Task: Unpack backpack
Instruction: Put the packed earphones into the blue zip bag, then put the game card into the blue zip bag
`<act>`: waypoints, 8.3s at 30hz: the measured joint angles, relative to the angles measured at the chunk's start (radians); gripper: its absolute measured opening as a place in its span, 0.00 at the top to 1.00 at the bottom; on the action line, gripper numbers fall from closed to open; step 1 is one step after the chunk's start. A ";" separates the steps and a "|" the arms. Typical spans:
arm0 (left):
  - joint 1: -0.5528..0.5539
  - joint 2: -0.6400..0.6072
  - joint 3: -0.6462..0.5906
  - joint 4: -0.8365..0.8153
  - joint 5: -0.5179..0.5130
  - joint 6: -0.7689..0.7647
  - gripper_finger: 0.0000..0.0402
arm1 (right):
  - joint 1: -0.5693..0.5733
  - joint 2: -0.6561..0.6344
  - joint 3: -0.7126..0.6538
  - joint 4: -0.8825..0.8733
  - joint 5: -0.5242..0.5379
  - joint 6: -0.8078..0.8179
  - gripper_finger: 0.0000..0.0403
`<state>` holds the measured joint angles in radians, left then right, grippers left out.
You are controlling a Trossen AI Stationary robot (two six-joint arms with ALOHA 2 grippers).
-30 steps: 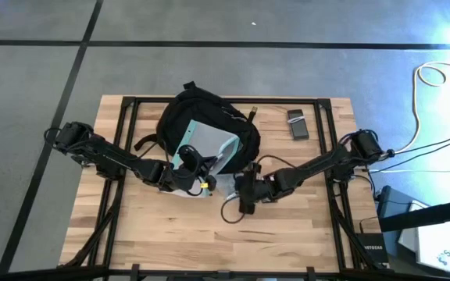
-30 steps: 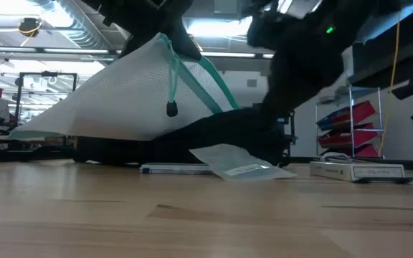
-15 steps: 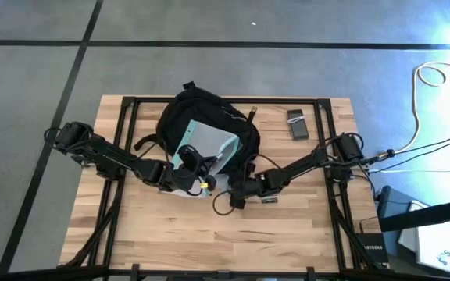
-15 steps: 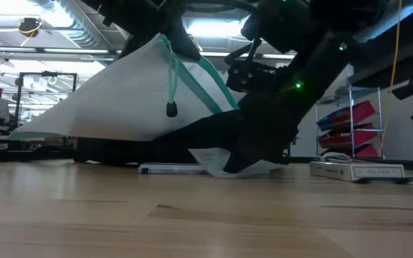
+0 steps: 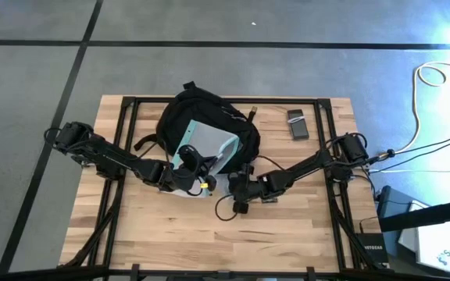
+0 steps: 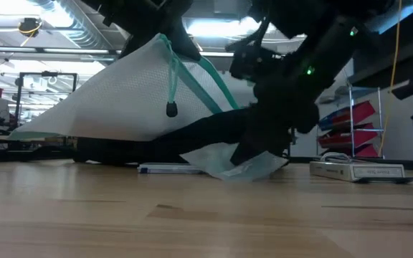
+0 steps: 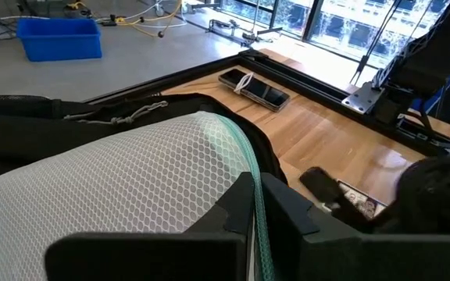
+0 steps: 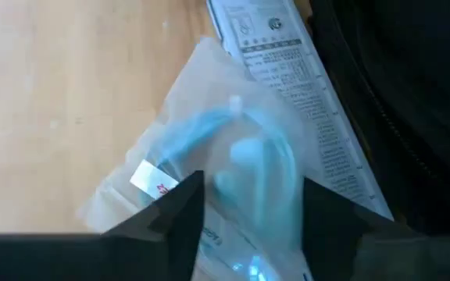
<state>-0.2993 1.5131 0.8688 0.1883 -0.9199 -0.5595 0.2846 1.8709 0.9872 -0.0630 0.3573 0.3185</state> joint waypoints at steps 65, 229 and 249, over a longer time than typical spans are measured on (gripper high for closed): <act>0.000 0.000 0.000 0.006 -0.002 -0.009 0.99 | -0.203 -0.161 0.002 0.415 0.093 -0.402 0.99; 0.005 0.000 0.000 -0.069 -0.004 -0.009 0.99 | 0.055 -0.210 -0.156 -0.588 -0.032 0.824 0.28; 0.005 0.000 0.000 -0.073 -0.004 -0.009 0.99 | 0.055 -0.211 0.209 -0.711 0.054 0.422 0.23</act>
<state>-0.2939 1.5131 0.8692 0.1150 -0.9237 -0.5686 0.3393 1.6600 1.1960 -0.7741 0.4112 0.7402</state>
